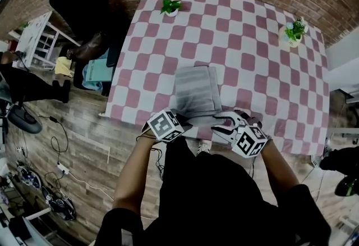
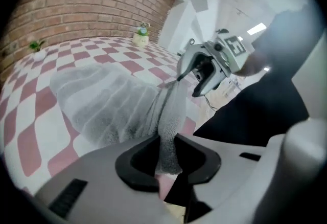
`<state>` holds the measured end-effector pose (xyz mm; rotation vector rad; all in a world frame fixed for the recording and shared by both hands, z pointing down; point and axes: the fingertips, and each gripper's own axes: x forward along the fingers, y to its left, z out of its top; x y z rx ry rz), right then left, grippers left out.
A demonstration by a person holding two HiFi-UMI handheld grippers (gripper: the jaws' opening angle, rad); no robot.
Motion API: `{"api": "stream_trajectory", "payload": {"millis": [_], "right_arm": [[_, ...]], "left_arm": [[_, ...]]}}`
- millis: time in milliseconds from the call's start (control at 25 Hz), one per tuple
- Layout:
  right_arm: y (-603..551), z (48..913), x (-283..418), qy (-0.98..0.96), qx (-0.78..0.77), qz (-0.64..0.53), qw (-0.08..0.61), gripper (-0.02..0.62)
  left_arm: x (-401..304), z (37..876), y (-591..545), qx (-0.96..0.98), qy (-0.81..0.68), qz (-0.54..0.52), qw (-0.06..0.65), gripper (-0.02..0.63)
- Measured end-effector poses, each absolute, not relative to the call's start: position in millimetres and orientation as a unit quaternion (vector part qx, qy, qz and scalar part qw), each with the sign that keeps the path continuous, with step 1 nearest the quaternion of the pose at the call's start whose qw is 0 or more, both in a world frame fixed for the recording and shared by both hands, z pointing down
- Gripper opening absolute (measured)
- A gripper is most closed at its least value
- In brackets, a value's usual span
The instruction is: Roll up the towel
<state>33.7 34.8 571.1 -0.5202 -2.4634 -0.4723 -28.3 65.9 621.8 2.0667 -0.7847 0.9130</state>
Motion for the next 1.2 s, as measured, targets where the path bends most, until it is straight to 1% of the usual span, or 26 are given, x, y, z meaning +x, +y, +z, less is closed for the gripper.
{"api": "stream_trajectory", "payload": {"millis": [80,160,320,480,560,600,640,720,760,880,960,1080,1200], "right_arm": [[49,556,31,-0.911,-0.181,-0.254,0.269,0.14],[64,558,28,-0.888,-0.19,-0.324,0.265,0.14],[69,592,19,-0.824,-0.201,-0.44,0.295,0.14],[47,610,7,-0.8,-0.171,-0.485,0.311,0.144],[40,617,2,-0.797,-0.169,-0.485,0.319,0.17],[37,620,0,-0.797,-0.17,-0.481,0.323,0.172],[34,622,-2,-0.798,-0.171,-0.477,0.327,0.189],[30,626,-7,-0.802,-0.171,-0.468,0.33,0.195],[27,628,-10,-0.805,-0.171,-0.463,0.33,0.195],[19,628,-17,-0.817,-0.171,-0.437,0.335,0.192],[17,629,-20,-0.824,-0.175,-0.415,0.343,0.192],[13,630,-22,-0.84,-0.177,-0.364,0.361,0.189],[9,628,-25,-0.855,-0.186,-0.31,0.372,0.186]], "left_arm": [[-33,621,61,0.801,-0.3,0.333,0.397,0.083],[-38,620,56,0.799,-0.294,0.324,0.411,0.084],[-43,618,49,0.796,-0.29,0.33,0.417,0.09],[-44,616,46,0.798,-0.287,0.336,0.41,0.098],[-49,612,41,0.802,-0.302,0.337,0.391,0.119],[-53,609,37,0.803,-0.315,0.34,0.374,0.148],[-57,605,34,0.804,-0.331,0.343,0.355,0.187],[-64,594,30,0.807,-0.363,0.351,0.306,0.214],[-67,587,29,0.808,-0.377,0.36,0.274,0.218],[-71,568,31,0.8,-0.402,0.425,0.136,0.221],[-69,562,34,0.786,-0.406,0.462,0.059,0.223],[-60,555,36,0.779,-0.403,0.48,-0.014,0.225],[-53,571,41,0.77,-0.367,0.52,-0.048,0.227]]}}
